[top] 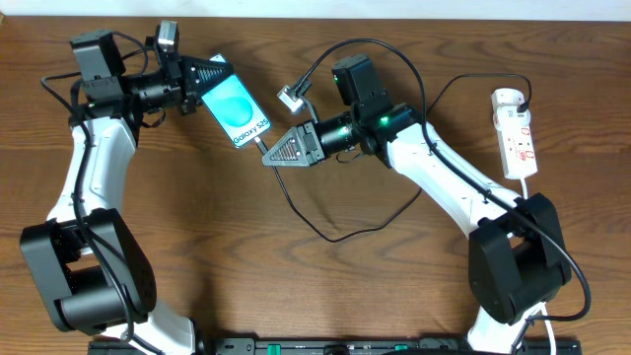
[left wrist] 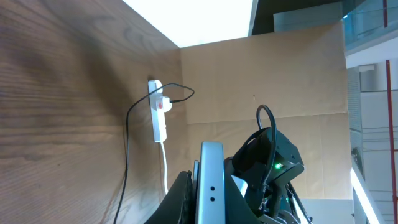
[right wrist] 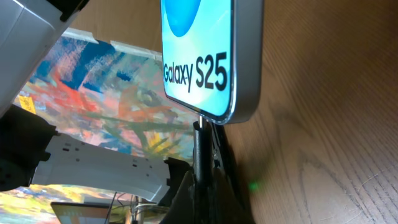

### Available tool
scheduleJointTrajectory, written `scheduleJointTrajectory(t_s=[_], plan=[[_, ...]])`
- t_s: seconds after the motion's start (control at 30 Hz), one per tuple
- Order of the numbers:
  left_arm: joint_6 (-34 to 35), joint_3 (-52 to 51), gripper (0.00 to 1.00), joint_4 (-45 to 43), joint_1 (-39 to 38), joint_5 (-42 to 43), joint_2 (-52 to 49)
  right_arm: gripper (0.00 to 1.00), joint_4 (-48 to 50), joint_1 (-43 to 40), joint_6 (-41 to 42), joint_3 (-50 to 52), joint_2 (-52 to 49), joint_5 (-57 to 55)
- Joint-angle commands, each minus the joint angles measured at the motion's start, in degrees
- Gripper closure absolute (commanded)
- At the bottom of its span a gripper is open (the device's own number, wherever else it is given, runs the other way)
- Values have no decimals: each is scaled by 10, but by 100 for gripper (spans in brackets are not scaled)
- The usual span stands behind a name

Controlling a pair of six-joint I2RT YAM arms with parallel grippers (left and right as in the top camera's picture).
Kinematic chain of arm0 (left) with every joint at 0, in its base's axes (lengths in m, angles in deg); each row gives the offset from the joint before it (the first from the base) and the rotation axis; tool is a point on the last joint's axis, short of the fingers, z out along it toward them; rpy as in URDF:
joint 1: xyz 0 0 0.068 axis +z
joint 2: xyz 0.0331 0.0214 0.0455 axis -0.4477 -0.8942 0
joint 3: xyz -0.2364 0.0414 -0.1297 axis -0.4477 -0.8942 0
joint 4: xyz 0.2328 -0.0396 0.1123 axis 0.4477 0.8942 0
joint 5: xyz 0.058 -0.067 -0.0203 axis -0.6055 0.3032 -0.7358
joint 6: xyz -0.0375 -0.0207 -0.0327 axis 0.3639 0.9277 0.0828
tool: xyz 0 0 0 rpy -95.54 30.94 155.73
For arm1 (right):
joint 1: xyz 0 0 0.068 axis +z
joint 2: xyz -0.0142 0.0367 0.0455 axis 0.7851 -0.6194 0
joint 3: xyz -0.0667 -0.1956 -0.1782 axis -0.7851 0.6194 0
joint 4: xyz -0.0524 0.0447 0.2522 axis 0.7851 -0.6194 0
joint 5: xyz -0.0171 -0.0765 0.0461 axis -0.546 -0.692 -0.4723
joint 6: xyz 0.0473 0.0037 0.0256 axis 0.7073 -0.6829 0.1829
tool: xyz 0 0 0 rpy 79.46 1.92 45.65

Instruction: Plug charger to phone and switch on socket

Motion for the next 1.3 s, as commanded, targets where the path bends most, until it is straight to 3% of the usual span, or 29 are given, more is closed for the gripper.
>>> scheduleJointTrajectory(t_s=[0.0,1.27], plan=[[3,3,93,-3,0,16,-3,99,3,-3,6,1,2,8],[3,3,93,-3,0,18,-3,99,19,3,21,1,2,-1]])
